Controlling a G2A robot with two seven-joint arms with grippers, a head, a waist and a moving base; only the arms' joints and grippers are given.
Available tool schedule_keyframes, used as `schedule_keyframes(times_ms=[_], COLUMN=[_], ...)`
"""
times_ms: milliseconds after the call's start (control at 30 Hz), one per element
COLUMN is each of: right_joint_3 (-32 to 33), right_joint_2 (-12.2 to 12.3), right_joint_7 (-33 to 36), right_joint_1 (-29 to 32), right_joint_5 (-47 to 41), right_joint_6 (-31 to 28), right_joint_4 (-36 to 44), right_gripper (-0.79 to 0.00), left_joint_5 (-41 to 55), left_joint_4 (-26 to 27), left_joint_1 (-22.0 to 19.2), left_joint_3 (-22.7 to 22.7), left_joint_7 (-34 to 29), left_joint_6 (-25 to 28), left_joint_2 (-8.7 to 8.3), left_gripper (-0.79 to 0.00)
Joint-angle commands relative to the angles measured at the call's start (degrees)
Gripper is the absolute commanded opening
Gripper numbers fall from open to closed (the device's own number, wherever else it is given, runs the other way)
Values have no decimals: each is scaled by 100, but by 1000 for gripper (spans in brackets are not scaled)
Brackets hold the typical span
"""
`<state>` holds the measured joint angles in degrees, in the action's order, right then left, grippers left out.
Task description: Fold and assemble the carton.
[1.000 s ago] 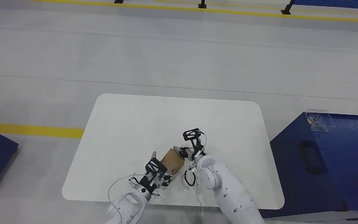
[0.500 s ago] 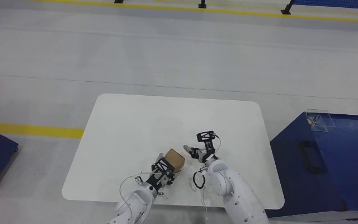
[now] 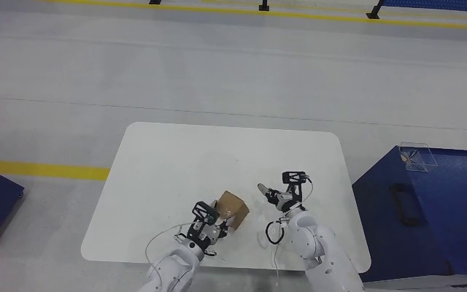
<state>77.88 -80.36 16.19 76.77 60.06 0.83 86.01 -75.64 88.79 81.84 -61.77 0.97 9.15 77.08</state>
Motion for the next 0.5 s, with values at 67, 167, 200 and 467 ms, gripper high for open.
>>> schedule_keyframes(times_ms=[67, 167, 200, 467], right_joint_3=[145, 124, 124, 124], right_joint_2=[22, 26, 26, 26], right_joint_7=[160, 319, 319, 319], right_joint_1=[71, 40, 40, 40], right_joint_5=[-301, -370, -370, -370], right_joint_6=[-85, -113, -113, -113], right_joint_4=[84, 57, 57, 57], right_gripper=[0, 0, 0, 0], left_joint_5=[2570, 3853, 4026, 4095], left_joint_4=[290, 340, 315, 415], left_joint_1=[168, 135, 136, 134], left_joint_3=[-310, -565, -611, -778], left_joint_7=[-929, -1807, -1975, -2436], left_joint_6=[-123, -480, -656, -1633], left_joint_2=[65, 77, 77, 43], left_gripper=[-785, -123, 0, 0])
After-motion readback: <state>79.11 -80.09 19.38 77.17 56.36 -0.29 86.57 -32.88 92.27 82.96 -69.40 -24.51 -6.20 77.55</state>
